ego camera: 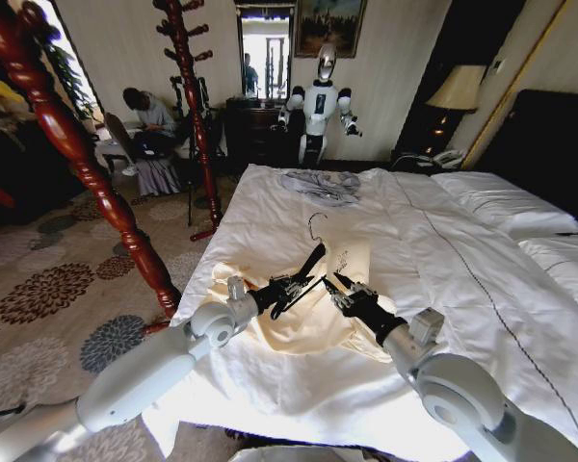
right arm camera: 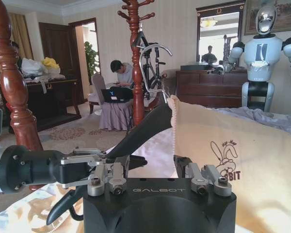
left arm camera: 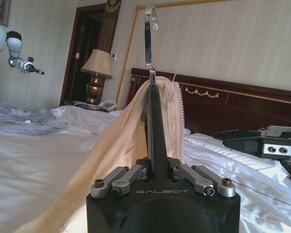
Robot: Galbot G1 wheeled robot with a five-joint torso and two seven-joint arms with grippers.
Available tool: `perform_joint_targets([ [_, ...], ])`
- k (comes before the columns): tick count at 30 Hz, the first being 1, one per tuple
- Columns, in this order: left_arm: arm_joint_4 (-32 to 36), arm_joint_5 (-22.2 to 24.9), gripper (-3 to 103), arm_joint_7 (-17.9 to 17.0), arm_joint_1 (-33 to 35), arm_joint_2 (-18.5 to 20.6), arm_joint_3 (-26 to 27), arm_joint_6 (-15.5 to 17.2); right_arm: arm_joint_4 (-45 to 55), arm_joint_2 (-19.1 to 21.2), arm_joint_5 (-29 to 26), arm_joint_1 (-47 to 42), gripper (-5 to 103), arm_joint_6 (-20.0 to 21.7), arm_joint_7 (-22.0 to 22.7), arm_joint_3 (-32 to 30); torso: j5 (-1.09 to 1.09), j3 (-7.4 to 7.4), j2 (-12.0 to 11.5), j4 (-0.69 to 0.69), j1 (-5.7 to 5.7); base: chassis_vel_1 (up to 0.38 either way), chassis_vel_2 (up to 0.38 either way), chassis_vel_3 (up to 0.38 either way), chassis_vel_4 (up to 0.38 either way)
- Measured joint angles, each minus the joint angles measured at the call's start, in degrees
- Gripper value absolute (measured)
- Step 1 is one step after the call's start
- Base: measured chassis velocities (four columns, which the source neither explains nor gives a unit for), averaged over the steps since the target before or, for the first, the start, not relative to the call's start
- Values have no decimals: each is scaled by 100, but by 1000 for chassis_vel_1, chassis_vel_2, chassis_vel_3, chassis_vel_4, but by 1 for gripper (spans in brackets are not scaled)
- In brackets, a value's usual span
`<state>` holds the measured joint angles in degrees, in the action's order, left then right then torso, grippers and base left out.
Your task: Pick up the clothes from the bed and hang them on the clothes hanger.
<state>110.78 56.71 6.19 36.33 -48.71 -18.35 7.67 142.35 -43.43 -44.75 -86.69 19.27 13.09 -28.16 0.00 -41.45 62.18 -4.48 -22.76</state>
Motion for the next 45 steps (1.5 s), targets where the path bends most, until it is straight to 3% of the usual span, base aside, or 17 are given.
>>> perform_joint_targets([
  [4,123,12,18,11,84,109,11,-3,-549,-14,278,108,65,-259,83,-293,1,0,0,3,0,0,0,0,0],
  [11,272,-9,18,41,295,283,95,-9,-1393,107,1998,266,97,-735,-204,-493,0,0,0,2,0,0,0,0,0],
  [12,272,-9,18,41,295,283,95,-9,-1393,107,1998,266,97,-735,-204,-493,0,0,0,2,0,0,0,0,0],
  [16,399,-2,18,61,358,374,144,-9,-1751,175,2961,448,100,-928,-317,-380,1,0,-1,2,-1,0,0,0,0],
  [22,494,-13,18,87,441,410,159,6,-1952,197,3565,605,100,-1145,-430,-258,1,0,0,2,-1,0,0,0,0],
  [30,653,29,18,147,435,479,128,62,-2402,226,4894,661,100,-2076,-729,-214,1,0,0,2,0,0,0,0,0],
  [42,725,27,18,202,404,575,-126,104,-2415,131,5460,798,100,-2438,-639,-90,0,0,0,2,0,0,0,0,0],
  [45,807,51,18,203,402,603,-165,133,-2513,134,5861,786,100,-2575,-679,-90,0,0,0,2,0,0,0,0,0],
])
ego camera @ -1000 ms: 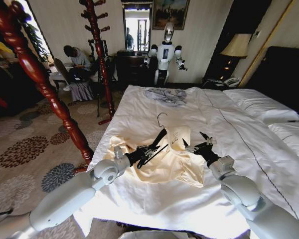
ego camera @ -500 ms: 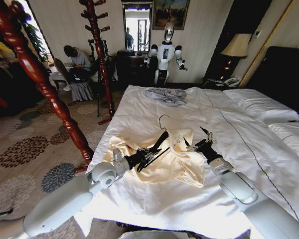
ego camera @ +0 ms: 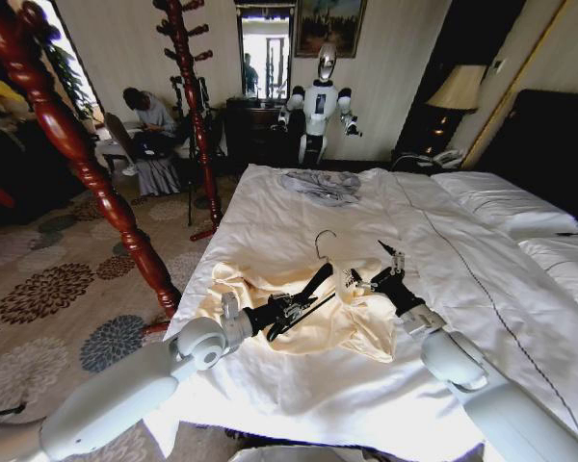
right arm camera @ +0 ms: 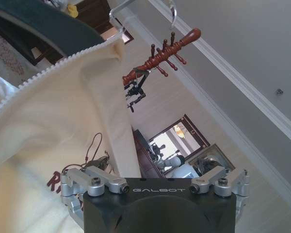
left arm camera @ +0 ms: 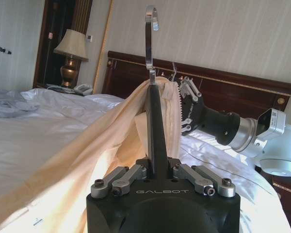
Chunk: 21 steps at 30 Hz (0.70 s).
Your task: Pick up the clothes from the bed and hang them on the clothes hanger.
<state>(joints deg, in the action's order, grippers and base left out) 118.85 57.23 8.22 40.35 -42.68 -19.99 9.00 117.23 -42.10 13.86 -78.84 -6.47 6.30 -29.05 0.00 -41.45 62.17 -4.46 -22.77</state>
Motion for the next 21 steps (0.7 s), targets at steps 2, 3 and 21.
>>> perform_joint_targets([
  [2,34,14,18,0,-14,15,-17,10,-45,-3,122,0,100,-59,-13,0,0,0,0,0,0,0,0,0,0],
  [3,52,21,18,0,-22,24,-25,14,-80,-6,209,0,100,-104,-25,-1,0,0,0,0,0,0,0,0,0],
  [21,226,15,18,106,150,308,119,42,-428,-65,1880,64,54,-999,-170,-196,1,0,0,0,0,0,0,0,0],
])
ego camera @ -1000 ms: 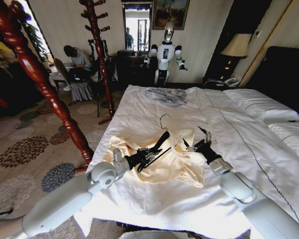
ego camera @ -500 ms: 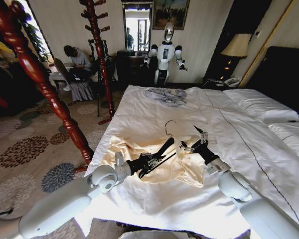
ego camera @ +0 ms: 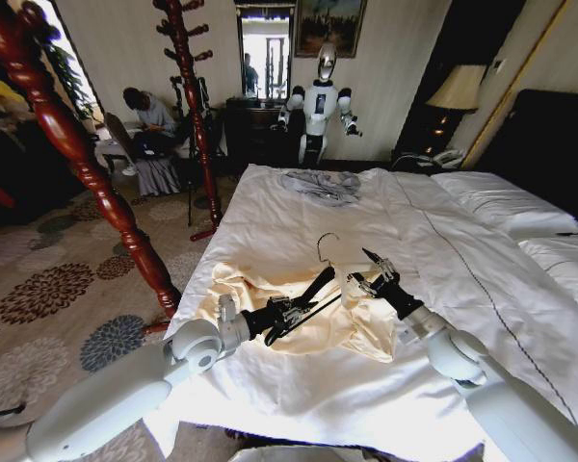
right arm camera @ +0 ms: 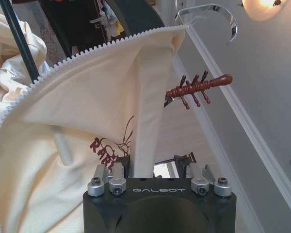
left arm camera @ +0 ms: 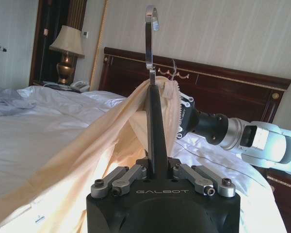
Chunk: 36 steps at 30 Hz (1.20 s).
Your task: Pick up the clothes from the bed and hang them on the clothes hanger.
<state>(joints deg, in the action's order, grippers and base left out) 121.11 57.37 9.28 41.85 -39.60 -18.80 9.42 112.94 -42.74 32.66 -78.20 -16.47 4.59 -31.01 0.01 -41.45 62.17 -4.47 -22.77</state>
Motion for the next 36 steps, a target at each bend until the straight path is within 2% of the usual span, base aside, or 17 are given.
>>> perform_joint_targets([
  [1,19,-25,18,21,37,25,24,0,3,0,55,0,54,-35,-2,-5,-1,0,0,0,0,0,0,0,0],
  [2,63,-53,18,48,129,57,85,-1,16,-1,139,4,43,-92,-10,-14,-1,0,0,1,0,0,0,0,0],
  [3,84,-65,18,59,177,71,122,-1,23,1,200,8,38,-130,-20,-21,-1,0,0,1,0,0,0,0,0],
  [5,98,-74,18,64,209,80,149,-2,24,7,249,10,38,-162,-32,-25,-1,0,0,1,0,0,0,0,0],
  [8,104,-114,18,91,281,117,227,1,6,19,353,24,23,-294,-65,-28,0,0,0,0,0,0,0,0,0],
  [26,-147,-185,18,130,301,174,521,-73,34,2,293,-45,23,-358,-83,-14,-1,0,0,0,0,0,0,0,0],
  [36,-26,-295,18,30,422,223,724,-61,-12,-77,252,-49,23,-309,-40,19,-1,0,0,0,0,0,0,0,0],
])
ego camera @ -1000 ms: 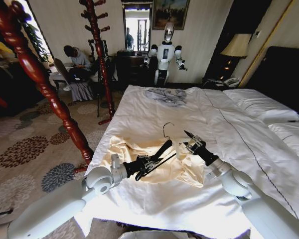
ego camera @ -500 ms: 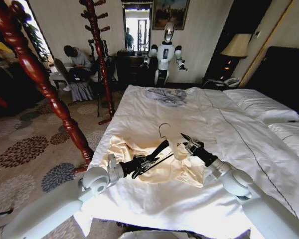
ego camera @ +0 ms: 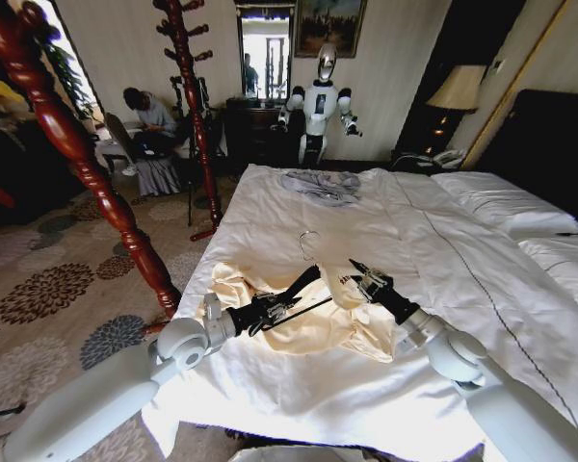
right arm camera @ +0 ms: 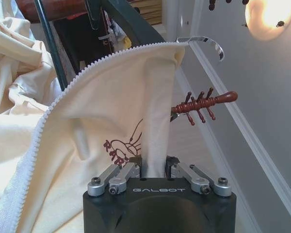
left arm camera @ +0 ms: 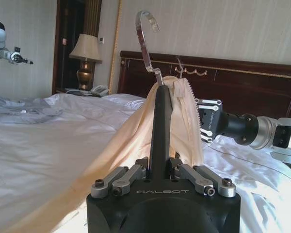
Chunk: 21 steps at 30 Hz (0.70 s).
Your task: Pick up the clothes from the bed and hang them on the clothes hanger.
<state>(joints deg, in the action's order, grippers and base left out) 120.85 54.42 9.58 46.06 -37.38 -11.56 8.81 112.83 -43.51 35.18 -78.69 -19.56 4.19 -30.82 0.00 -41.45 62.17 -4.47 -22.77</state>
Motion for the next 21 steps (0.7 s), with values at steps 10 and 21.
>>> perform_joint_targets([
  [10,435,-164,42,-159,636,369,935,14,-248,-110,-77,1,20,145,127,1,0,0,0,1,0,0,0,0,0],
  [21,971,-356,80,-314,1551,650,1855,-94,-425,-206,-216,-3,20,284,290,27,0,0,0,1,0,0,0,0,0],
])
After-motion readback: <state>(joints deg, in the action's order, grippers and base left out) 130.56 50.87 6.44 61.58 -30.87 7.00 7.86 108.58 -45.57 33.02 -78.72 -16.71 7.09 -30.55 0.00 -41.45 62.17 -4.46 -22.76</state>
